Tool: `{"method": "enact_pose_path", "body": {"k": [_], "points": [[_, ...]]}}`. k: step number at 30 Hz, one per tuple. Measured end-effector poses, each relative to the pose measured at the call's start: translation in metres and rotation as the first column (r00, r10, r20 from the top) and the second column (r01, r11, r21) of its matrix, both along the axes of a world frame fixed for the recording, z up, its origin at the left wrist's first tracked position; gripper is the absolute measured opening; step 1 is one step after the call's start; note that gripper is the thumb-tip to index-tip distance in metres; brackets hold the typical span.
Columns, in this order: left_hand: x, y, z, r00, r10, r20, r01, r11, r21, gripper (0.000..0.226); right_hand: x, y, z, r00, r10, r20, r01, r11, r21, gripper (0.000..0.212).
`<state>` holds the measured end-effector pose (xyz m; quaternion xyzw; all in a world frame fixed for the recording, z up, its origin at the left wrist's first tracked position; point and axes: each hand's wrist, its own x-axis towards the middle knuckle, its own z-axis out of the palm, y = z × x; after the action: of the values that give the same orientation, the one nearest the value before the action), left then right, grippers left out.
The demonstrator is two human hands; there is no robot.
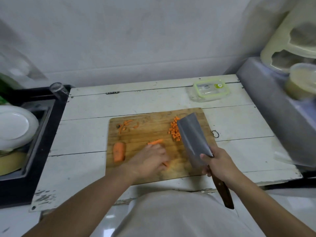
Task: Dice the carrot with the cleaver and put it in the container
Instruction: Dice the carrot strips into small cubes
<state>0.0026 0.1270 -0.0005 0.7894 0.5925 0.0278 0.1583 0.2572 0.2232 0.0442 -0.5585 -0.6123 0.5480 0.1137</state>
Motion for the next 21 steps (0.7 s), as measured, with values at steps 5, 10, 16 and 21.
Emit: {"method": "enact_pose_path", "body": {"k": [5,10,16,21], "points": [[-0.022,-0.025,0.003,0.888,0.410,-0.206,-0.412,0.910,0.035,0.027,-0.007,-0.002,0.002,0.998,0.053,0.036,-0.054,0.998,0.020,0.008],[-0.022,0.009,0.004,0.800,0.583,-0.142,-0.586,0.810,0.022,0.026,-0.014,-0.006,0.003,0.990,0.088,0.110,-0.092,0.995,0.039,0.006],[0.023,0.050,0.009,0.635,0.771,-0.047,-0.710,0.559,-0.429,0.017,-0.022,-0.014,0.001,0.925,0.200,0.324,-0.252,0.959,0.127,0.011],[0.053,0.029,0.005,-0.105,0.970,0.218,-0.465,0.146,-0.873,0.028,-0.027,-0.025,-0.002,0.817,0.306,0.489,-0.452,0.866,0.214,0.019]]}}
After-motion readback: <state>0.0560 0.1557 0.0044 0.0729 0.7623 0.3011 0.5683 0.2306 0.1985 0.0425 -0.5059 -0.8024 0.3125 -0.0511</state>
